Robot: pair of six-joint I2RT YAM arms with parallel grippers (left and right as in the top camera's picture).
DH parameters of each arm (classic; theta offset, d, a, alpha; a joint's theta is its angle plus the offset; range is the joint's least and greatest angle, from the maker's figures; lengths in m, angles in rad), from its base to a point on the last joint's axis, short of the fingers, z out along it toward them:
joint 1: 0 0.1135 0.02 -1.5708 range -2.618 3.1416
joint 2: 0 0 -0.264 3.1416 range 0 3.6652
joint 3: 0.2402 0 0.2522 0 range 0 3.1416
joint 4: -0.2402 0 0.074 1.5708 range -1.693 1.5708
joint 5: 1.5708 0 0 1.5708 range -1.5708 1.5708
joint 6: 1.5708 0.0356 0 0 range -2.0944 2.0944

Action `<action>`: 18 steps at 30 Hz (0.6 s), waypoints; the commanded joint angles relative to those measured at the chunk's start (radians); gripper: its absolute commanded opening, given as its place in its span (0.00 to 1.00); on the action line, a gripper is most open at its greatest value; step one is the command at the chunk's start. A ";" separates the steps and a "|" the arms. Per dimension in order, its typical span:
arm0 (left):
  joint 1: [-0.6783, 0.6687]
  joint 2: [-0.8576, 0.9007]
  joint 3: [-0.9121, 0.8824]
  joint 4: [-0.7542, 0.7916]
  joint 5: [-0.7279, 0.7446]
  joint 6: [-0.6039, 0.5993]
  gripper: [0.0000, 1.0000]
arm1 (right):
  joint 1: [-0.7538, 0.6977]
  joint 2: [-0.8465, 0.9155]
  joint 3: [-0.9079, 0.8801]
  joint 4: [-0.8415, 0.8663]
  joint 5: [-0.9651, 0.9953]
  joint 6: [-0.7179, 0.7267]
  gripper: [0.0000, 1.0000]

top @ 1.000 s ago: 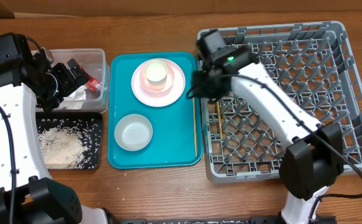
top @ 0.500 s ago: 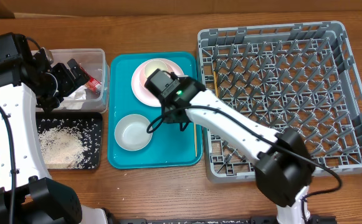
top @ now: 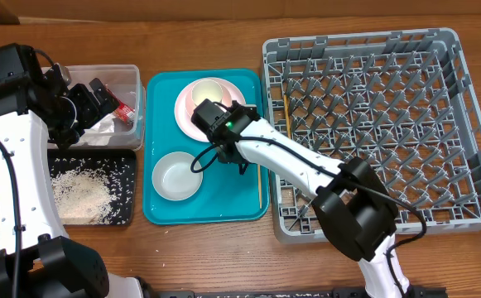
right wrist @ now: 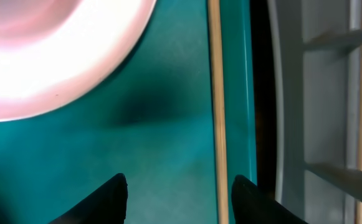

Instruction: Sort waste into correct bins and load items into the dishwasher

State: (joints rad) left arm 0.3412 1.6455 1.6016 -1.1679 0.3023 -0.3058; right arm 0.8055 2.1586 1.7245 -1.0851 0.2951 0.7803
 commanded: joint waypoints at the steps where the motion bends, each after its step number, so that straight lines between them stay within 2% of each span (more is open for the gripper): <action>1: -0.001 -0.024 0.017 -0.002 -0.003 0.022 1.00 | -0.005 0.015 -0.005 0.003 0.019 0.009 0.56; 6: -0.001 -0.024 0.017 -0.002 -0.003 0.022 1.00 | -0.005 0.015 -0.021 0.017 0.019 0.009 0.61; 18: -0.001 -0.024 0.017 -0.002 -0.003 0.022 1.00 | -0.010 0.015 -0.108 0.097 0.018 0.005 0.62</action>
State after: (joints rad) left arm 0.3412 1.6455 1.6016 -1.1679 0.3023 -0.3061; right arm 0.8047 2.1708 1.6199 -0.9947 0.2958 0.7849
